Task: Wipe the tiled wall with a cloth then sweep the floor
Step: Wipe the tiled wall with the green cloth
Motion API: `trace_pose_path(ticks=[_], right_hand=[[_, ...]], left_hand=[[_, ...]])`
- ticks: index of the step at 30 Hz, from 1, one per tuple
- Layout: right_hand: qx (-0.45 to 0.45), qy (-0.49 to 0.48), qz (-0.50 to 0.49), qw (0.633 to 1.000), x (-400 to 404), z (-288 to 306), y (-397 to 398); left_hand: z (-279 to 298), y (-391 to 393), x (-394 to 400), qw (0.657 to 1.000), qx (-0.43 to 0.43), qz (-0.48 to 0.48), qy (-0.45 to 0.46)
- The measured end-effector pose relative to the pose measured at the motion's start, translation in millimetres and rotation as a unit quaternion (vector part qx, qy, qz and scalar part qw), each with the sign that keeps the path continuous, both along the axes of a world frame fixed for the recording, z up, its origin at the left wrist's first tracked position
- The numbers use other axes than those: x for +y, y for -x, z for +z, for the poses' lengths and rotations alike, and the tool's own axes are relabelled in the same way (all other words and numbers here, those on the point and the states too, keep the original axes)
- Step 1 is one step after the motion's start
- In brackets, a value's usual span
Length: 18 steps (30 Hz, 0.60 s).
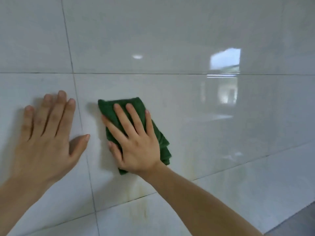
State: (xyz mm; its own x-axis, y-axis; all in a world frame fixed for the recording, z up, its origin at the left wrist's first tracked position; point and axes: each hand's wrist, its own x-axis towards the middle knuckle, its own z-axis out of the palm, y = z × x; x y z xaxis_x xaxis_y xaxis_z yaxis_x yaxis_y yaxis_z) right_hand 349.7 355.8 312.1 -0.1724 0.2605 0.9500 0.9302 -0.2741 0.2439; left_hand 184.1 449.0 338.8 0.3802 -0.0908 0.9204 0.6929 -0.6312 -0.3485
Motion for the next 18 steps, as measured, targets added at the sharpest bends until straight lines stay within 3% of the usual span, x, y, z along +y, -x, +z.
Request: trace_pose_path(ticks=[3, 5, 7, 8, 10, 12, 14, 16, 18], right_hand=[[0.022, -0.02, -0.037, 0.999, -8.7, -28.0, -25.6], [0.179, -0.119, -0.084, 0.973, -16.0, -22.9, -45.2], [0.349, -0.201, -0.094, 0.91, -14.0, -20.5, -49.8], [0.377, -0.216, -0.095, 0.896, -8.8, -26.1, -40.9], [0.3, -0.171, -0.09, 0.934, 5.5, -58.1, -10.7], [0.136, -0.061, -0.069, 0.986, 19.5, -108.6, 19.7], [0.033, 0.009, -0.053, 0.998, 16.3, -140.1, 26.1], [0.036, -0.004, -0.06, 0.998, 5.9, -134.8, 2.5], [0.154, -0.088, -0.098, 0.979, -7.2, -109.1, -26.2]], left_hand=[[-40.9, 14.1, 1.8, 1.0, 0.006, 0.014, -0.002], [-64.3, 20.5, 6.2, 0.999, 0.031, 0.022, 0.004], [-79.8, 24.9, 14.2, 0.998, 0.046, 0.035, 0.004], [-85.0, 25.8, 17.7, 0.998, 0.049, 0.041, 0.001], [-89.0, 25.2, 23.3, 0.998, 0.047, 0.048, -0.012], [-89.3, 23.9, 26.4, 0.997, 0.045, 0.049, -0.025], [-89.8, 24.8, 28.3, 0.997, 0.043, 0.047, -0.035], [-90.5, 25.7, 28.3, 0.998, 0.04, 0.046, -0.034], [-90.1, 23.9, 27.9, 0.998, 0.04, 0.042, -0.029]])
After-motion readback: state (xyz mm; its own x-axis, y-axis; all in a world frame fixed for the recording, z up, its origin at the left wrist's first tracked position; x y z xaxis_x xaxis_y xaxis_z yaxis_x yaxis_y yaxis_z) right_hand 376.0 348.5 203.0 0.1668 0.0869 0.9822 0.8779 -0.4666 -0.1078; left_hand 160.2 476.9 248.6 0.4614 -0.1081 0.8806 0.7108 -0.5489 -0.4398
